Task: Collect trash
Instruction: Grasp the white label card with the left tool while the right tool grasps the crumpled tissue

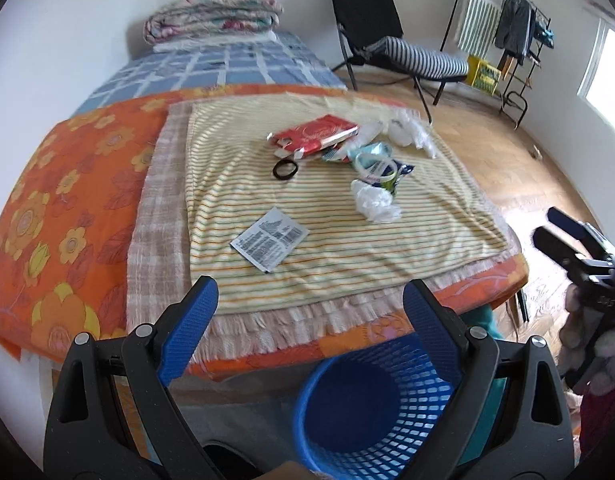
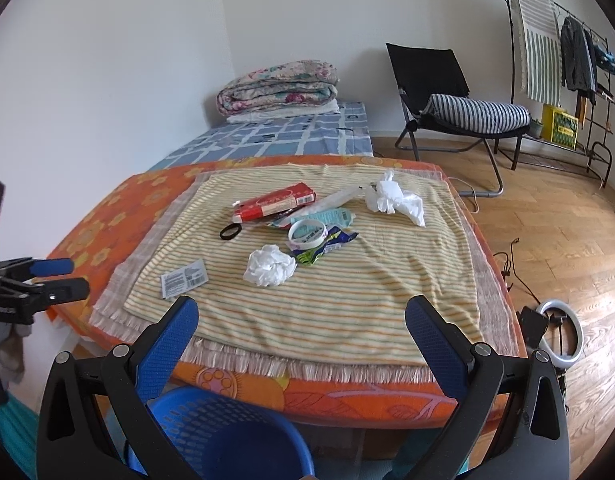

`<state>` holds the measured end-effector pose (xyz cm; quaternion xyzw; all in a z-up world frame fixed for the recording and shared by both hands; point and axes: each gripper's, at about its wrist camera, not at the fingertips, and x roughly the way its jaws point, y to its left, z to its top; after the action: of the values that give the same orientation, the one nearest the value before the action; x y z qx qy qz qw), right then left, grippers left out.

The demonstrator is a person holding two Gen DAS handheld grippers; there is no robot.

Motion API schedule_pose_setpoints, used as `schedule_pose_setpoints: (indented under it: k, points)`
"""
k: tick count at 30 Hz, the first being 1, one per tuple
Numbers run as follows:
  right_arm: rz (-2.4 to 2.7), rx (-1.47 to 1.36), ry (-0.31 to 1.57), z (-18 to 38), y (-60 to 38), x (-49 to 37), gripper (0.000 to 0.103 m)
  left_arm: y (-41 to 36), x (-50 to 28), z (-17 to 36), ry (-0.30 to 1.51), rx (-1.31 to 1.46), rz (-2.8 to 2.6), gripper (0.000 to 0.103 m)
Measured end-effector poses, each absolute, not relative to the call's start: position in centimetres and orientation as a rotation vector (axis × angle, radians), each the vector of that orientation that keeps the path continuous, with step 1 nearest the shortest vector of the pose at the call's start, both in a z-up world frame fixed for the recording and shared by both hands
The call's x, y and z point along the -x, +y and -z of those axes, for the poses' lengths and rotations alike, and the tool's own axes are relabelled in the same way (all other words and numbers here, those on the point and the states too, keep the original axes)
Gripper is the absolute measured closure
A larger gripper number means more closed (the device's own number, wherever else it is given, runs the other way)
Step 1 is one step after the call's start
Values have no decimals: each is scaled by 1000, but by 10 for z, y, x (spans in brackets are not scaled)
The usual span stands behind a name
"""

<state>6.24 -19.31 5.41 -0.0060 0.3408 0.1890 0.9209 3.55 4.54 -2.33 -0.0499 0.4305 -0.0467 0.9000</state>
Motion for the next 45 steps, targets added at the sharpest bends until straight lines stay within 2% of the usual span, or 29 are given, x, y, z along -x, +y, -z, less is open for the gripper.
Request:
schedule_pose_setpoints:
  k: [8, 16, 24, 26, 34, 40, 45]
  points:
    - [-449, -7, 772, -39, -178, -98, 0, 70, -92, 57, 1011, 166, 144, 7]
    - [-467, -34, 890, -8, -156, -149, 0, 69, -134, 89, 1053, 100, 175, 7]
    - [-472, -88, 1001, 20, -136, -192, 1, 87, -179, 117, 1105, 161, 152, 8]
    - [-473, -101, 1026, 27, -133, -199, 0, 94, -187, 123, 1116, 190, 147, 12]
    - [-482, -227, 1142, 53, -126, -228, 0, 100, -198, 143, 1177, 270, 188, 16]
    - [-465, -272, 1193, 65, -121, -238, 1, 69, -186, 140, 1204, 113, 248, 39]
    - [-447, -270, 1210, 70, -118, -243, 1, 43, -182, 142, 1184, -75, 182, 39]
